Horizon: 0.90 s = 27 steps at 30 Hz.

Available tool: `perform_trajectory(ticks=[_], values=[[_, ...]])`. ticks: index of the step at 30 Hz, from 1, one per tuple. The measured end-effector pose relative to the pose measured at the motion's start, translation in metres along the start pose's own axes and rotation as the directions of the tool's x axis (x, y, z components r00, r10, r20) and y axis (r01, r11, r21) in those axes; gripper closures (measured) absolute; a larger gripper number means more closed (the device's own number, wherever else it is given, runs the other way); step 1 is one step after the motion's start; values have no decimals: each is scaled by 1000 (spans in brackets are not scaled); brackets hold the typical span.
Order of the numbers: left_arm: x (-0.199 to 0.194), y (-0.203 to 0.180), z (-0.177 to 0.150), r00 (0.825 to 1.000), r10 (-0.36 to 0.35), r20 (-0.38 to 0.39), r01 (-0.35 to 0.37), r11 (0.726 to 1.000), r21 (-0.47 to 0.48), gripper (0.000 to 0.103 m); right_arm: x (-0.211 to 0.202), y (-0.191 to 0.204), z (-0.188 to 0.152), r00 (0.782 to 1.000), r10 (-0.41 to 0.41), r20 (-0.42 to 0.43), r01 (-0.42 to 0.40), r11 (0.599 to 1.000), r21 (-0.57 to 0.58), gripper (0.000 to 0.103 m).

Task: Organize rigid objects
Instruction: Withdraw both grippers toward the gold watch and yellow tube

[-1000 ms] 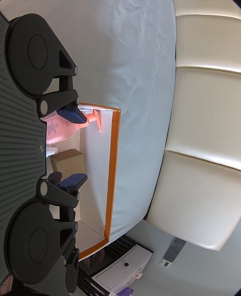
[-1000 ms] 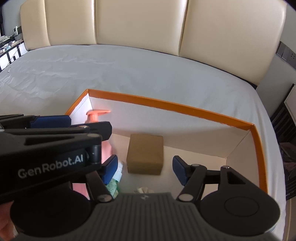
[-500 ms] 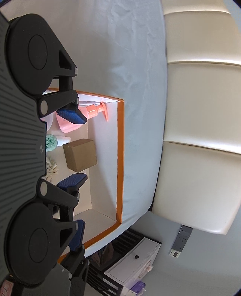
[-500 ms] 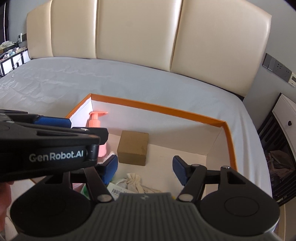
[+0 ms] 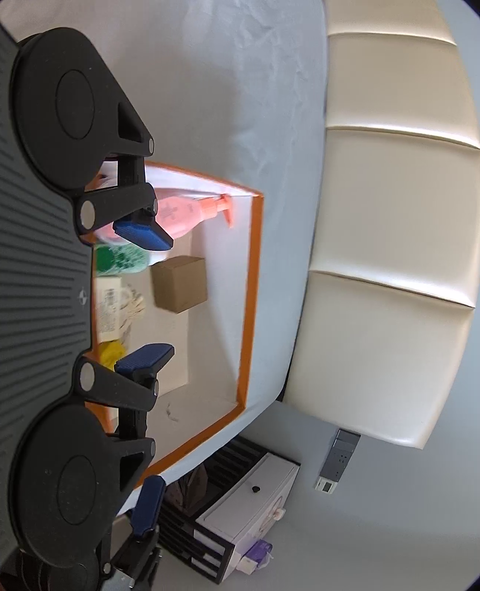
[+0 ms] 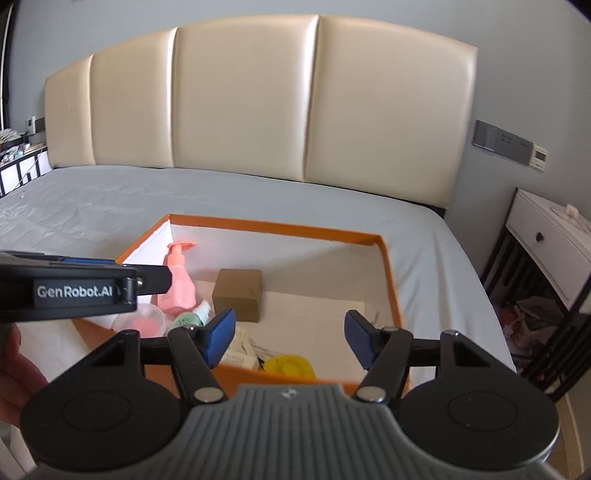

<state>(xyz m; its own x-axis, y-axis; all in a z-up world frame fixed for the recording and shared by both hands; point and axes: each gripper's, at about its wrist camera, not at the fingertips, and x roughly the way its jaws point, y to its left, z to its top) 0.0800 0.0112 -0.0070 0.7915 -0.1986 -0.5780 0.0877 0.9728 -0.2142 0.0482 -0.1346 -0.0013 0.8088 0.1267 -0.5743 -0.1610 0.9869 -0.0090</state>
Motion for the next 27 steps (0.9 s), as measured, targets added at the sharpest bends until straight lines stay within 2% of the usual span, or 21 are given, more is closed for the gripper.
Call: perform_trajectory(ticks=[4,6,7,8,11,17,19,22,25,27], values=[[2,0,-13,995,-29,-100,29,1000,-9,37,-6,-1,-22,999,-8,-54,9,1000,20,38],[-1,-4,-18,995,-2,-104,7,999,42,38,-3,2,-34,995,-14,-97,14,1000,4,38],[1,-5,-19,990,17,-140,-9,998,57,38,0,3,-40,992,-12,-125,12,1000,-1,38],[0,-4,-23,985,22,-171,-14,999,50,41,1,4,-45,989,-7,-147,7,1000,1,40],[-4,0,-34,978,1,-209,5,999,32,42,2,5,-58,982,9,-189,-7,1000,12,42],[2,15,-61,932,-2,-362,-7,1000,-23,41,16,-4,-75,948,-20,-316,32,999,33,42],[3,17,-66,924,2,-384,-12,1000,-25,41,17,-9,-79,941,-36,-336,51,998,33,42],[0,13,-65,921,-12,-388,7,1000,-16,40,16,-16,-85,933,-31,-358,49,998,42,42],[4,9,-68,899,-15,-437,18,1000,2,35,13,-14,-87,928,-37,-370,40,999,1,42],[6,8,-73,882,10,-471,-2,1000,18,30,12,-13,-89,928,-23,-372,15,1000,-22,40]])
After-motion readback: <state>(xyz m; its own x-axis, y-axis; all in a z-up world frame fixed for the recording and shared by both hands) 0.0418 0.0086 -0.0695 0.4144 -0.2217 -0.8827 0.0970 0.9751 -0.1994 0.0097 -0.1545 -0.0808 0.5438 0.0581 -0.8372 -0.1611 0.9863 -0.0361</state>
